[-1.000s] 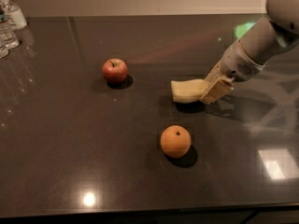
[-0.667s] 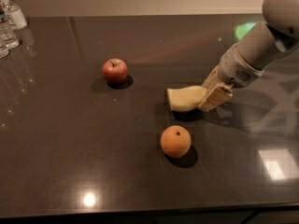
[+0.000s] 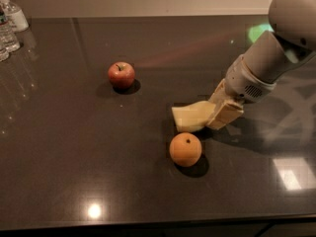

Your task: Move sponge near orange

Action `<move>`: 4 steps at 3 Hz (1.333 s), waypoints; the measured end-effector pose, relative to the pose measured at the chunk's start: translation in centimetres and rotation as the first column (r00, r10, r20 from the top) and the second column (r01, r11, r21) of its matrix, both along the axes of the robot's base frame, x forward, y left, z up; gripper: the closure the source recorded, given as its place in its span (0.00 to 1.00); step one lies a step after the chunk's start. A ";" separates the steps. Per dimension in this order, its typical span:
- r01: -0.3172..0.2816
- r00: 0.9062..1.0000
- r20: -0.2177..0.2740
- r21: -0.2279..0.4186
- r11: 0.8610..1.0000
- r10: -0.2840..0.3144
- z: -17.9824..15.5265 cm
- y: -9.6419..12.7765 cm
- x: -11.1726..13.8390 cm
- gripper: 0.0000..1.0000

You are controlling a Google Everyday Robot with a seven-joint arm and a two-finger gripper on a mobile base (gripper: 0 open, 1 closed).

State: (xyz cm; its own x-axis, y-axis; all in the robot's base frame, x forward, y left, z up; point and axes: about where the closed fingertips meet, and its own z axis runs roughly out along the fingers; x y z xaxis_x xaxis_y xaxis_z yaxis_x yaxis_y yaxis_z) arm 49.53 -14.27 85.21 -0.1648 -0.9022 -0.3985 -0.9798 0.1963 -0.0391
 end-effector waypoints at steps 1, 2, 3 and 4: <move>-0.017 1.000 -0.007 -0.013 1.000 0.017 -0.4 0.3 -0.7 0.59; -0.034 0.999 -0.014 -0.009 0.999 0.034 -0.5 0.7 -1.3 0.27; -0.035 0.999 -0.013 -0.010 0.999 0.035 -0.4 0.7 -1.3 0.05; -0.036 0.999 -0.012 -0.011 0.999 0.036 -0.4 0.8 -1.3 0.00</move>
Offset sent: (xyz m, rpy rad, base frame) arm -0.0183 0.0082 -0.0060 -0.0016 0.0261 0.0486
